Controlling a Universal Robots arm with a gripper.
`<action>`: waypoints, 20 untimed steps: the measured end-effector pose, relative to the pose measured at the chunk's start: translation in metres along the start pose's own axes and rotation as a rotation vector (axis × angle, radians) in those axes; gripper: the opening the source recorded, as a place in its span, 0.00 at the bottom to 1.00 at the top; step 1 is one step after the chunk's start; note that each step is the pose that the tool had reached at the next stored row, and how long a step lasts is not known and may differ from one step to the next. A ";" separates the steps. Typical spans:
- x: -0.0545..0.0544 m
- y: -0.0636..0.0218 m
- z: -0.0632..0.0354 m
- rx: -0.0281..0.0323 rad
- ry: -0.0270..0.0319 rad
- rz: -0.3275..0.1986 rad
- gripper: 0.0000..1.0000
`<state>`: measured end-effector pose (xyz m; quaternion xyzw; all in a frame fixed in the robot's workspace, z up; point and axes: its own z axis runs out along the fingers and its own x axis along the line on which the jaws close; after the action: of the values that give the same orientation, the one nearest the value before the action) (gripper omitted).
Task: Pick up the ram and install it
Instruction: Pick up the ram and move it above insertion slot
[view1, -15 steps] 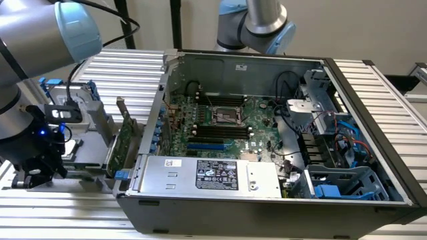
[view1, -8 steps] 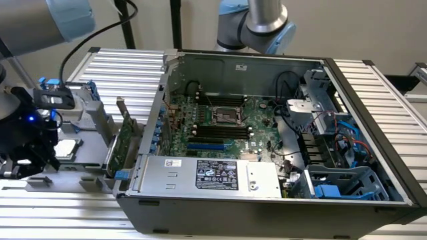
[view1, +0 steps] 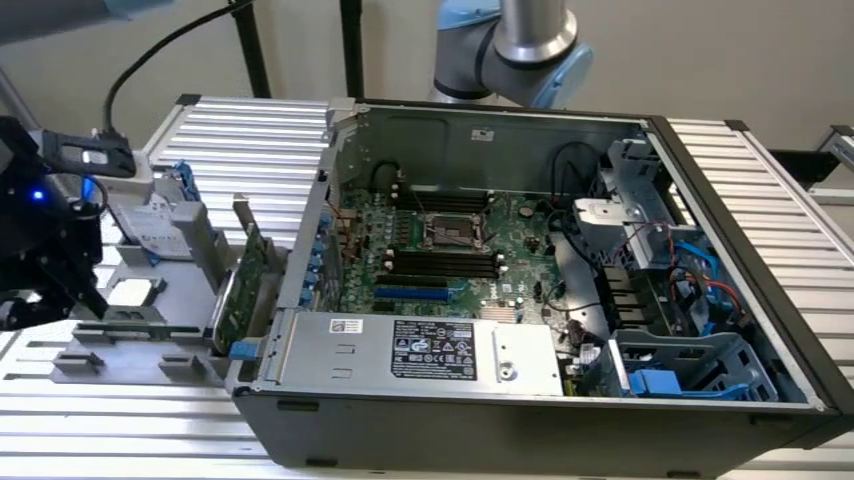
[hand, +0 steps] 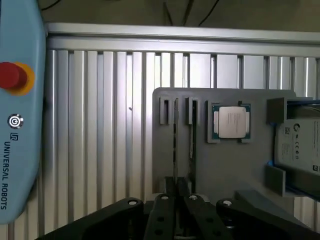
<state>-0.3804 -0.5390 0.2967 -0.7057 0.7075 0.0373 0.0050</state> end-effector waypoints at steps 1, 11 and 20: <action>0.000 -0.0021 -0.0047 -0.0001 0.0001 0.000 0.00; -0.003 -0.0406 -0.0511 0.0000 -0.0006 0.000 0.00; -0.005 -0.0799 -0.0865 -0.0005 -0.0035 0.000 0.00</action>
<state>-0.2966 -0.5390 0.3796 -0.7057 0.7074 0.0387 0.0061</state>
